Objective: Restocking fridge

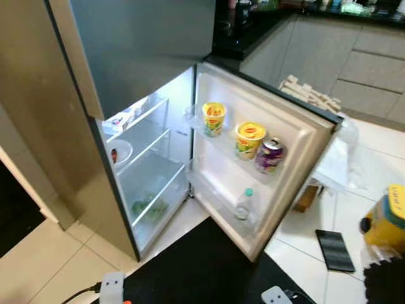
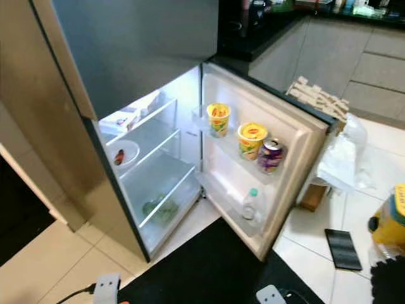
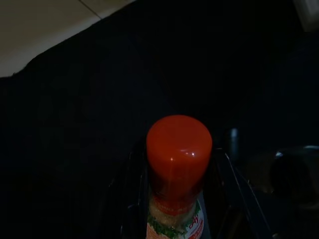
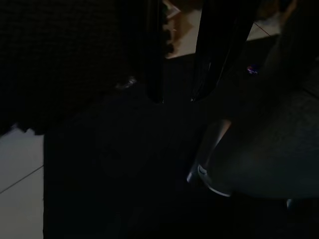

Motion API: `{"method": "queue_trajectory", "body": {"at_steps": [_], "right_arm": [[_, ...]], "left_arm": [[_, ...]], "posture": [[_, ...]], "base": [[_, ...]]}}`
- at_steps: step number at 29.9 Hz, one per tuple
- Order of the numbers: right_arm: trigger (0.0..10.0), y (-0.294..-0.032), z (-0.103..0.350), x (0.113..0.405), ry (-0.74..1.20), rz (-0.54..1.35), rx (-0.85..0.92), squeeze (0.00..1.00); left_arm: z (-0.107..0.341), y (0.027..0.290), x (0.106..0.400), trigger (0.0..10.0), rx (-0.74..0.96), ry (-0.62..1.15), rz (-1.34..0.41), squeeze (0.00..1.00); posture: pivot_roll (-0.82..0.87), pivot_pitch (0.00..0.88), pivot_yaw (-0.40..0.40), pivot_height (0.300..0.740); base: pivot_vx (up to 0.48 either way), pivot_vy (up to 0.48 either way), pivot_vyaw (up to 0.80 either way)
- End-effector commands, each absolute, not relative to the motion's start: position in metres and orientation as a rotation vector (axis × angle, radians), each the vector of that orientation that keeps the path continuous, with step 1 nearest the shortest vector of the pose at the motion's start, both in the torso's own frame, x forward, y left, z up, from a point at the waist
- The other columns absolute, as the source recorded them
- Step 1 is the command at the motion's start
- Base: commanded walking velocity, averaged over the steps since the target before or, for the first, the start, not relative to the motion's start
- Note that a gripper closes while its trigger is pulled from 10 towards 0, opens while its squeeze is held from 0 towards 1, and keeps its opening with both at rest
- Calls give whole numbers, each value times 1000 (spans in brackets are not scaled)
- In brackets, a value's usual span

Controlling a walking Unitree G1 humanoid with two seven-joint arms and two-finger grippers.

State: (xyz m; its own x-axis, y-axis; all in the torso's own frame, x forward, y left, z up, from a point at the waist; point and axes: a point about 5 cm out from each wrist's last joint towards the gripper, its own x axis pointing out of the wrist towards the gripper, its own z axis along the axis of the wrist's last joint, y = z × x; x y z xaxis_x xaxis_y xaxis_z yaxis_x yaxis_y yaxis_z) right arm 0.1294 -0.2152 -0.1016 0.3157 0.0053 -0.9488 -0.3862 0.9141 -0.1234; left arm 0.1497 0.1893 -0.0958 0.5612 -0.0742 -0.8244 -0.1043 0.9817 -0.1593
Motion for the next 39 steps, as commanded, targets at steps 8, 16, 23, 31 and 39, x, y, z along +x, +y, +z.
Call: {"method": "queue_trajectory", "body": {"at_steps": [8, 16, 23, 31, 39], "right_arm": [[10000, -212, -101, 134, 1222, 245, -347, 0], [10000, -212, -102, 132, 1229, 239, -345, 0], [10000, -212, -102, 132, 1231, 237, -348, 0], [10000, -212, -102, 132, 1231, 236, -350, 0], [10000, -212, -102, 132, 1231, 238, -351, 0]], "left_arm": [[-97, 194, 144, 10000, -180, 994, 18, 0], [-97, 193, 145, 10000, -200, 989, 12, 0], [-97, 190, 147, 10000, -203, 980, 1, 0], [-97, 188, 146, 10000, -199, 982, -7, 0], [-97, 188, 145, 10000, -197, 983, -12, 0]], "posture": [[-36, 0, -6, 740], [-37, 0, -3, 740], [-37, 0, -3, 740], [-36, 0, -6, 740], [-36, 0, -6, 740]], "base": [[360, 0, -453], [343, 0, -756], [0, 0, -756], [0, 0, -756], [0, 0, -756]]}}
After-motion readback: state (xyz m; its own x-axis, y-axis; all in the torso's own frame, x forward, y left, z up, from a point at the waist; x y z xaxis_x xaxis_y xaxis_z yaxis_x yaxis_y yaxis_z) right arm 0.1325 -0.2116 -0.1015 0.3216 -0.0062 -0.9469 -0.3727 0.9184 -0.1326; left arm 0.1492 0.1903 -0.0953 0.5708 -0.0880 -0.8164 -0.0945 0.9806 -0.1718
